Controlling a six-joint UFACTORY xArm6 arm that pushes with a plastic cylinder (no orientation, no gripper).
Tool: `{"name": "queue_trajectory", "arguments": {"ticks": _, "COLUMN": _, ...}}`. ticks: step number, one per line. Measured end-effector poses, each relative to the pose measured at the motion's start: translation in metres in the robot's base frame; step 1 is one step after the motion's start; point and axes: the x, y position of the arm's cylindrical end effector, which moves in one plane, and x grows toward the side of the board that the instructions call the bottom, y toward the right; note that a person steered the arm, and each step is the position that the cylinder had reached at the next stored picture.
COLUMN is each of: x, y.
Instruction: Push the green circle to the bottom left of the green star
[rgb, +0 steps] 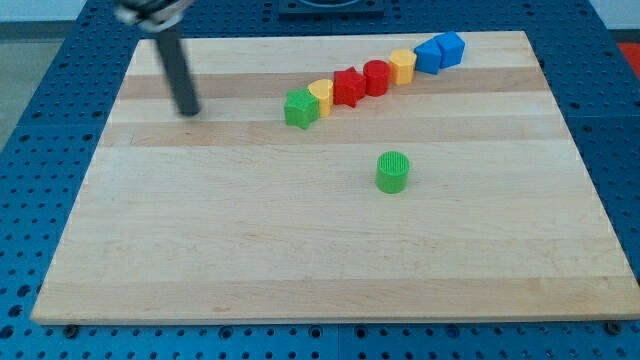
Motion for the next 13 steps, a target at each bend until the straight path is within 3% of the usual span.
{"name": "queue_trajectory", "arguments": {"ticks": 1, "x": 0.072, "y": 0.038}}
{"name": "queue_trajectory", "arguments": {"ticks": 2, "x": 0.1, "y": 0.15}}
{"name": "queue_trajectory", "arguments": {"ticks": 3, "x": 0.144, "y": 0.218}}
{"name": "queue_trajectory", "arguments": {"ticks": 4, "x": 0.159, "y": 0.327}}
{"name": "queue_trajectory", "arguments": {"ticks": 5, "x": 0.125, "y": 0.367}}
{"name": "queue_trajectory", "arguments": {"ticks": 7, "x": 0.106, "y": 0.272}}
{"name": "queue_trajectory", "arguments": {"ticks": 8, "x": 0.102, "y": 0.256}}
{"name": "queue_trajectory", "arguments": {"ticks": 10, "x": 0.106, "y": 0.325}}
{"name": "queue_trajectory", "arguments": {"ticks": 11, "x": 0.065, "y": 0.324}}
{"name": "queue_trajectory", "arguments": {"ticks": 13, "x": 0.059, "y": 0.229}}
